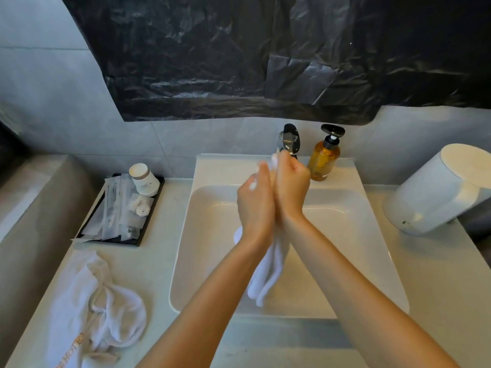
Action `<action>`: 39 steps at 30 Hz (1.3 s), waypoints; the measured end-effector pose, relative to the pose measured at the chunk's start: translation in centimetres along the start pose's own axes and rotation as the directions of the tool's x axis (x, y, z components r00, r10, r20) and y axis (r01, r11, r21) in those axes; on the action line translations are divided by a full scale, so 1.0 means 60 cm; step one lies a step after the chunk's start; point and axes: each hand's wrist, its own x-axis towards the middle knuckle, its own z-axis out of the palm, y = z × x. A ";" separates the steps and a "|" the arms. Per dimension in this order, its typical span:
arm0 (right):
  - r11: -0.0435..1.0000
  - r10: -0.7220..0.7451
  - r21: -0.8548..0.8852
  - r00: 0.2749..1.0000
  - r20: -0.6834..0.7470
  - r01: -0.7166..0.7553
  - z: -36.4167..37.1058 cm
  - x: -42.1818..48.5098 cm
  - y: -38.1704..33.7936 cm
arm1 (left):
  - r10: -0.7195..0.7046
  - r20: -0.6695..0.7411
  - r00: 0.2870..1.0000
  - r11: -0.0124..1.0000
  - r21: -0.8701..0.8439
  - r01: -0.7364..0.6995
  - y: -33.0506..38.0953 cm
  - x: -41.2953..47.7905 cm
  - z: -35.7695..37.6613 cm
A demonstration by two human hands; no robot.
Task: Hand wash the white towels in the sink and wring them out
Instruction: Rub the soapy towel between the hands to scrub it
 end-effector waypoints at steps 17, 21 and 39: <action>0.999 0.002 -0.040 0.991 0.132 0.004 0.005 0.000 -0.007 | -0.005 -0.079 0.997 1.000 -0.006 0.004 0.003 -0.011 -0.009; 0.996 -0.082 -0.016 0.991 0.105 0.085 0.003 -0.037 0.004 | 0.049 -0.065 0.997 0.998 0.044 -0.046 0.010 0.013 -0.019; 0.997 -0.034 -0.064 0.998 0.048 0.037 -0.007 -0.003 0.006 | -0.013 -0.062 0.998 1.000 0.003 0.013 -0.006 -0.012 0.000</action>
